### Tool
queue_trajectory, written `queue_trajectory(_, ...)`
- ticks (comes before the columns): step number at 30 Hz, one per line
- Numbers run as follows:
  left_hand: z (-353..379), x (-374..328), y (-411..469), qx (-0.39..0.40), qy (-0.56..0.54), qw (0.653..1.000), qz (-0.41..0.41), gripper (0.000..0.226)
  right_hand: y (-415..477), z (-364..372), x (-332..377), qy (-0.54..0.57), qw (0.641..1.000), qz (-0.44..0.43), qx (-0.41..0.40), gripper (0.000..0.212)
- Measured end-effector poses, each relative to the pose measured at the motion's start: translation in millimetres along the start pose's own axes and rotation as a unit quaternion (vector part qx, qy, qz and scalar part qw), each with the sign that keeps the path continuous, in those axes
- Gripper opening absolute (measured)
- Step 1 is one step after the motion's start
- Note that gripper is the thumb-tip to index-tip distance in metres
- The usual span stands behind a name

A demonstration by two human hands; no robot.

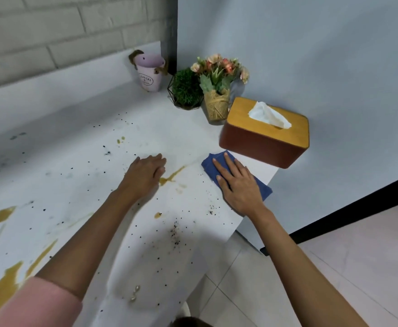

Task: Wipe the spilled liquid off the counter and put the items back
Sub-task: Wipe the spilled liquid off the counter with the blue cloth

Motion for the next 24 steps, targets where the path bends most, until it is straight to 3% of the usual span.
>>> queue_trajectory(5, 0.6, 3.1, 2.6, -0.014, 0.015, 1.000, -0.005, 0.028, -44.7, 8.2, 11.9, 0.003, 0.999, -0.043, 0.005, 0.047)
queue_trajectory(11, 4.9, 3.5, 3.0, 0.013, 0.017, 1.000, 0.007, 0.034, -6.9, -0.2, -10.2, -0.045, 0.998, 0.046, -0.018, 0.048)
queue_trajectory(15, 2.7, 5.3, 5.6, 0.009, 0.012, 1.000, -0.005, 0.035, 26.7, 22.0, 38.9, -0.025, 1.000, 0.014, 0.012, 0.049)
queue_trajectory(20, 1.9, 11.3, 4.9, -0.009, 0.022, 1.000, -0.007, 0.033, -11.7, 27.2, 55.9, 0.011, 0.998, -0.065, 0.019, 0.048)
queue_trajectory(24, 4.7, 15.1, 6.2, -0.005, 0.021, 1.000, -0.001, 0.034, -11.9, 11.7, 7.6, -0.010, 0.999, 0.031, -0.016, 0.048)
Point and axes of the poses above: each hand's wrist, its own y-axis towards the middle knuckle, its own z-axis out of the palm, x = y × z, the point moved 9 cm from there along y, towards the middle knuckle, and after that the axes turned 6 degrees about y, right-handed, at the moved point
